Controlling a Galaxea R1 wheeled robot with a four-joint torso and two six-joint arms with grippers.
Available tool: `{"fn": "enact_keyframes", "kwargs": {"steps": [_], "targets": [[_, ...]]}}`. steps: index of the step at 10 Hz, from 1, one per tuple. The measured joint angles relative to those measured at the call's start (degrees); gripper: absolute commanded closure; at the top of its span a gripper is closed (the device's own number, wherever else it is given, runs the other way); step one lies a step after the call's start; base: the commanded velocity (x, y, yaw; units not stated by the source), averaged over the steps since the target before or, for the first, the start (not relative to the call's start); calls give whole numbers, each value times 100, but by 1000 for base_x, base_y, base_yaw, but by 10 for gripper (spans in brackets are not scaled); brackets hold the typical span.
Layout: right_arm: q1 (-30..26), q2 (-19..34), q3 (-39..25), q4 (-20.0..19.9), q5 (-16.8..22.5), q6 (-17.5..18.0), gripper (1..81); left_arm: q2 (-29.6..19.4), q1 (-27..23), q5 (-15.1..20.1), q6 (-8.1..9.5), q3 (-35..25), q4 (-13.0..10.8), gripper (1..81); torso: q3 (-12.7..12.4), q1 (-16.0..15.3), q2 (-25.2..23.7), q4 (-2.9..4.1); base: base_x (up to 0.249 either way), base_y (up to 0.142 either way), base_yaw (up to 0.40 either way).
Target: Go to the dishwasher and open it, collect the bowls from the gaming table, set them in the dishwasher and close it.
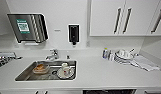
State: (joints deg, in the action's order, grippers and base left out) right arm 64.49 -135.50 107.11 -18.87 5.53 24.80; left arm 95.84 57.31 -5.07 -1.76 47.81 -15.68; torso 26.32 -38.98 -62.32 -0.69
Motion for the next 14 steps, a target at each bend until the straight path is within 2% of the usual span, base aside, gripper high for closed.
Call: {"fn": "enact_keyframes", "kwargs": {"steps": [3, 5, 7, 11, 13, 14], "targets": [[177, -196, 210, -12, -138, -2, 10, 49, 0, -2, 0, 1, 0, 10, 0, -2, 2, 0, -81, 0, 0], [332, -350, 343, 16, 46, -40, 10, 57, -6, 17, 0, 1, 0, 10, 2, -5, 4, 0, -89, 0, 0], [720, -579, 590, 71, 325, -73, 10, 88, -1, 106, -2, 4, 0, 10, 0, -2, 2, 0, -92, 0, 0], [850, -725, 1007, 72, 245, -84, 10, 390, 49, 251, 5, 310, 2, 10, 0, 5, -2, 0, -22, 0, 0], [855, -700, 1070, 71, 215, -283, 10, 630, 96, 328, 7, 640, 2, 10, 0, 2, -2, 0, 0, 0, 0], [886, -701, 1174, 72, 196, -558, 10, 772, 219, 391, 9, 896, 2, 10, 0, 2, -2, 0, 0, 0, 0]]}}
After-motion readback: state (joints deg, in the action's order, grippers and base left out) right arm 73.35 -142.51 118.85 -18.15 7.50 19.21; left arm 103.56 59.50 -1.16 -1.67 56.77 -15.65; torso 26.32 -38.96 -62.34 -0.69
